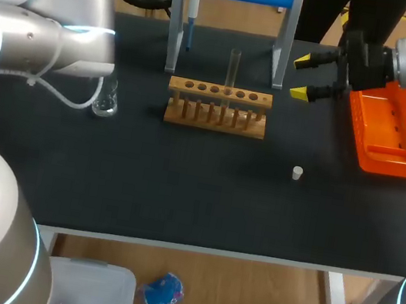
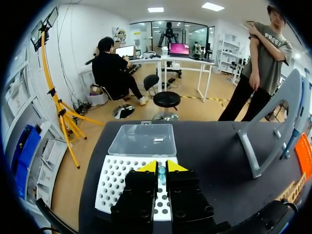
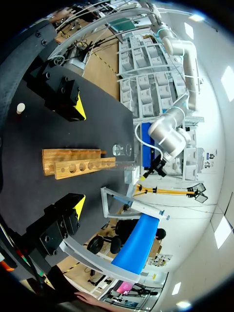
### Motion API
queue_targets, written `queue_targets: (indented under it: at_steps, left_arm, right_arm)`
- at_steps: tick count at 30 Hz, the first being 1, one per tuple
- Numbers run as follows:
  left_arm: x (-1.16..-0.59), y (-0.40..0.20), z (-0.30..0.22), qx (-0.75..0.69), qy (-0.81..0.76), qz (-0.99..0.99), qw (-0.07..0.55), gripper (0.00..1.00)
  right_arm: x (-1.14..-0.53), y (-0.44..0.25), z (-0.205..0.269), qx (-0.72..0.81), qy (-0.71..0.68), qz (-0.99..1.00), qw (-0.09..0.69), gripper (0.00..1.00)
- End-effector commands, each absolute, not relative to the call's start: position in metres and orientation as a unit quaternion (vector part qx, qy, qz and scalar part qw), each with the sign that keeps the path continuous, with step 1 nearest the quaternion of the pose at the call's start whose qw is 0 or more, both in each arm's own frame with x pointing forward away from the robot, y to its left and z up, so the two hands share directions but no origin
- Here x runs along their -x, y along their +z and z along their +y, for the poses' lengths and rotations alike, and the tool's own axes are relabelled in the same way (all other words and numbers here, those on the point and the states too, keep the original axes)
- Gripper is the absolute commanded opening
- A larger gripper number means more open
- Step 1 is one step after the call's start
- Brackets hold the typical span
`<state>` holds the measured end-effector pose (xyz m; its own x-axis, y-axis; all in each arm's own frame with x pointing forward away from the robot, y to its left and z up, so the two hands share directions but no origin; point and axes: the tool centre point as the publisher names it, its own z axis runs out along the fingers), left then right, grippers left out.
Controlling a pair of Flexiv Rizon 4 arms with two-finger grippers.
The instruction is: Invert the test tube, pick up the pipette, mount the tip to pipette, aspirate from beaker and dispense into the tube, eject the tip, return the pipette, and cap with the stopper.
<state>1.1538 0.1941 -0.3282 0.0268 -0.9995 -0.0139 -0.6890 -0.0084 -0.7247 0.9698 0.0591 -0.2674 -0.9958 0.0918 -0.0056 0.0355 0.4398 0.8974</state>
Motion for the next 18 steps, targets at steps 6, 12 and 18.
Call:
queue_targets:
  at_steps: [6, 12, 18]
  left_arm:
    - [-1.152, -0.314, 0.198, 0.653, -0.268, 0.646, 0.291, 0.00]
    - [-1.152, -0.303, 0.198, 0.650, -0.269, 0.645, 0.299, 0.00]
    - [-1.148, -0.287, 0.195, 0.635, -0.274, 0.653, 0.308, 0.00]
  right_arm:
    - [-0.970, -0.268, 0.059, -0.037, 0.528, 0.848, 0.026, 1.00]
    - [-0.970, -0.268, 0.059, -0.037, 0.528, 0.848, 0.026, 1.00]
    - [-0.970, -0.268, 0.059, -0.037, 0.528, 0.848, 0.026, 1.00]
